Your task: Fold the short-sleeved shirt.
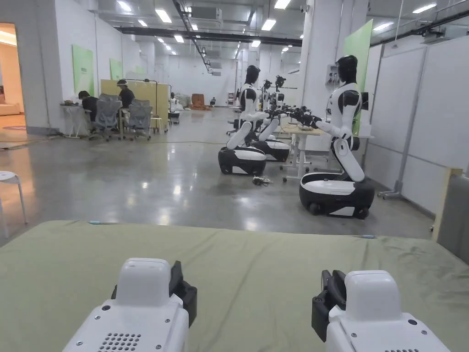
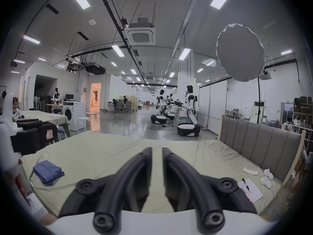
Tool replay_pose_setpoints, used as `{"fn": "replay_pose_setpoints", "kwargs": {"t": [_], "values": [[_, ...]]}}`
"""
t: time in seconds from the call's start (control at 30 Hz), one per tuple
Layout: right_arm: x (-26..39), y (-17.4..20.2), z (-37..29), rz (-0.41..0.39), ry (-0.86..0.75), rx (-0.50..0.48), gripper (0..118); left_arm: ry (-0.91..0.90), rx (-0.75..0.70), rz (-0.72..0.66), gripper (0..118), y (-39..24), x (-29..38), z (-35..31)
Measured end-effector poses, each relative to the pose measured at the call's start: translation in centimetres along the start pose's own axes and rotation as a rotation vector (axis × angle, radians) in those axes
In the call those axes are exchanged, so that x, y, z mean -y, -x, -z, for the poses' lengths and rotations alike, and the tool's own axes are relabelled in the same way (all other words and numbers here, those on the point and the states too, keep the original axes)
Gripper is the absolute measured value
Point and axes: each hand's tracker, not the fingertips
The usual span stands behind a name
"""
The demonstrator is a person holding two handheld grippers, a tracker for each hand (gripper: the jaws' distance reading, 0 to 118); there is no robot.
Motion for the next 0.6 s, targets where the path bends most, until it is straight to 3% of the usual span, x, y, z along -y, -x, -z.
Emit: {"fn": "replay_pose_setpoints", "kwargs": {"t": [0.03, 0.07, 0.1, 0.13, 0.17, 0.2, 0.33, 0.6], "values": [[0.1, 0.1, 0.1, 0.004, 0.010, -0.009, 21, 0.008, 0.003, -0.024, 26, 0.1, 0.1, 0.1], [0.2, 0.2, 0.2, 0.004, 0.017, -0.016, 35, 0.019, 0.008, -0.035, 44, 0.2, 0.2, 0.2], [0.2, 0.3, 0.3, -0.001, 0.022, -0.012, 65, 0.025, 0.004, -0.030, 77, 0.1, 0.3, 0.4], [0.3, 0.5, 0.4, -0.002, 0.027, -0.009, 93, 0.031, 0.000, -0.028, 101, 0.0, 0.5, 0.5], [0.5, 0.5, 0.4, 0.003, 0.022, -0.003, 110, 0.028, -0.014, -0.022, 115, -0.1, 0.7, 0.5], [0.6, 0.5, 0.4, 0.006, 0.007, 0.010, 118, 0.014, -0.022, -0.015, 118, -0.1, 0.7, 0.1], [1.0, 0.7, 0.9, -0.004, 0.024, 0.051, 118, 0.005, 0.006, -0.002, 118, -0.1, 0.8, 0.4], [1.1, 0.1, 2.9, 0.031, 0.068, 0.025, 118, 0.024, 0.005, -0.034, 118, 0.0, 1.3, 1.5]]}}
